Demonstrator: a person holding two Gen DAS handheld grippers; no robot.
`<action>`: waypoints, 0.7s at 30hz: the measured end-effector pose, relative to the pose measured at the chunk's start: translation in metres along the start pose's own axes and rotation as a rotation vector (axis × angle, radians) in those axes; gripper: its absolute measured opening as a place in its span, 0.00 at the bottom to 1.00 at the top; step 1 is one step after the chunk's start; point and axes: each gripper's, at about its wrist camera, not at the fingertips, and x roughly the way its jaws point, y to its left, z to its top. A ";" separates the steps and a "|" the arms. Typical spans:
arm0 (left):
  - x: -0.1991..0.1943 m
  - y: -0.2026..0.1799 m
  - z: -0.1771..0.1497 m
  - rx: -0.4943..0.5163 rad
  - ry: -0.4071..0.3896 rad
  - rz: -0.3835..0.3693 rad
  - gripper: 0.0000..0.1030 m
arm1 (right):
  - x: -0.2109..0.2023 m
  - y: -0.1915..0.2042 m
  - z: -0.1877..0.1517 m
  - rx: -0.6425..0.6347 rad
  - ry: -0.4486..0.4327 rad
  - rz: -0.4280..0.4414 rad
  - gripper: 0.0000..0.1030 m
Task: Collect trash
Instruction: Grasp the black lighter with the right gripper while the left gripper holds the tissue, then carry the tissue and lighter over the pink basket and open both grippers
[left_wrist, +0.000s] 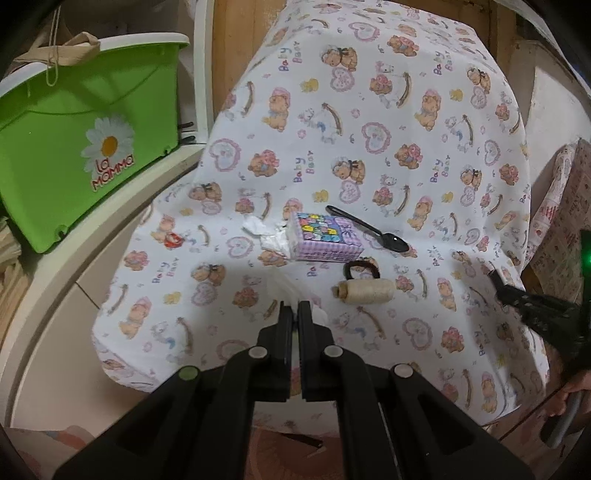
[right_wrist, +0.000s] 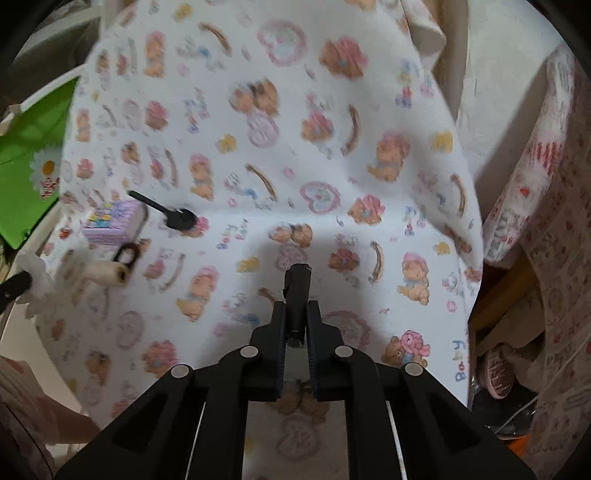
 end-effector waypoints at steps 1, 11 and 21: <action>-0.002 0.002 -0.001 -0.002 0.003 -0.006 0.02 | -0.008 0.004 0.001 -0.015 -0.012 0.004 0.11; -0.024 0.014 -0.007 -0.057 0.055 -0.110 0.02 | -0.123 0.065 0.011 -0.025 -0.170 0.179 0.11; -0.048 0.020 -0.022 -0.102 0.067 -0.224 0.02 | -0.141 0.088 -0.042 0.044 -0.148 0.250 0.11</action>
